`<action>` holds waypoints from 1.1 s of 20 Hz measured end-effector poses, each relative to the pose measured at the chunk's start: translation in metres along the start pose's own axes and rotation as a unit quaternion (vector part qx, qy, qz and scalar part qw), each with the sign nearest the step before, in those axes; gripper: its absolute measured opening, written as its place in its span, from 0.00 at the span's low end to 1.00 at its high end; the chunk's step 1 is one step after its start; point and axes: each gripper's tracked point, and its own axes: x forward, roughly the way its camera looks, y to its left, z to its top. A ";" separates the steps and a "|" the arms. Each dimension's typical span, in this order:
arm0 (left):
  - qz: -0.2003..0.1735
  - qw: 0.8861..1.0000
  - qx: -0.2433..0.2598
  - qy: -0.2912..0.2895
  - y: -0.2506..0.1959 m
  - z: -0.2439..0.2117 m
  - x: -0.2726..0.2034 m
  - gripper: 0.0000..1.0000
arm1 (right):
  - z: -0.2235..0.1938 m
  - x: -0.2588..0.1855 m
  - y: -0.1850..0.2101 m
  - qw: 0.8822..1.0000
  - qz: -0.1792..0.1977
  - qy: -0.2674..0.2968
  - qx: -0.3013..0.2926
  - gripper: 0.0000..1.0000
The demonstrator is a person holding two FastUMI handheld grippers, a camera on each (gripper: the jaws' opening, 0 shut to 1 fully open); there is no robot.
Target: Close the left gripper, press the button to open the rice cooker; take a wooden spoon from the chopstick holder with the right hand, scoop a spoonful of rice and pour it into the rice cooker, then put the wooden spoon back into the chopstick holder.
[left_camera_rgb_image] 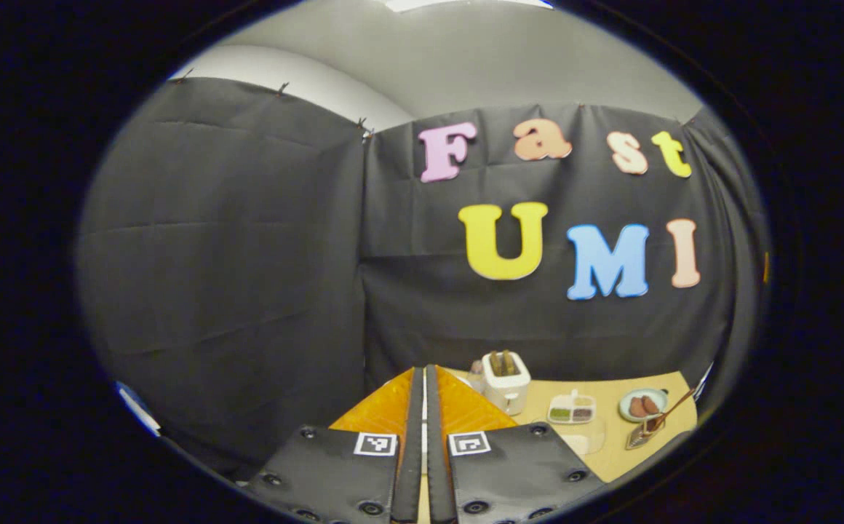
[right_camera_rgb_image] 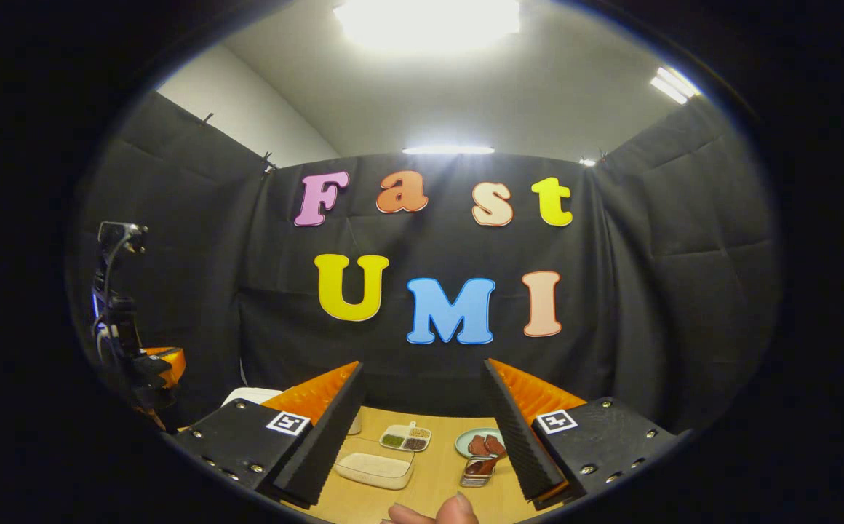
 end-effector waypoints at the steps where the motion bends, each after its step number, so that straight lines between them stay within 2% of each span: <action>1: -0.026 0.999 -0.014 0.029 -0.008 -0.018 0.014 0.13 | -0.002 0.001 0.004 1.000 -0.010 0.004 -0.005 0.97; 2: -0.039 0.998 -0.026 0.039 -0.006 -0.026 0.027 0.08 | -0.001 0.002 0.012 1.000 -0.018 0.001 -0.008 0.98; 3: -0.036 0.998 -0.026 0.040 0.004 -0.031 0.045 0.10 | 0.000 0.002 0.019 1.000 -0.024 0.001 -0.011 0.97; 5: -0.008 0.999 -0.012 0.046 0.026 -0.041 0.074 0.09 | 0.000 0.004 0.027 0.999 -0.037 0.004 -0.027 0.97; 8: -0.014 0.997 0.002 0.073 0.024 -0.062 0.109 0.08 | -0.001 0.011 0.038 0.998 -0.048 0.013 -0.046 0.97; 10: -0.011 0.994 0.006 0.104 0.021 -0.089 0.137 0.08 | -0.007 0.017 0.050 0.998 -0.042 0.028 -0.040 0.97; 13: -0.015 0.984 -0.010 0.175 0.011 -0.133 0.172 0.08 | -0.007 0.020 0.054 0.997 -0.046 0.037 -0.043 0.97; 17: 0.000 0.972 0.008 0.235 0.008 -0.182 0.222 0.10 | -0.020 0.024 0.060 0.996 -0.045 0.061 -0.052 0.97; 20: -0.011 0.960 0.004 0.278 0.001 -0.213 0.235 0.08 | -0.024 0.024 0.060 0.995 -0.049 0.071 -0.053 0.97; 22: -0.011 0.957 0.008 0.289 -0.001 -0.223 0.237 0.09 | -0.024 0.024 0.058 0.994 -0.053 0.071 -0.063 0.97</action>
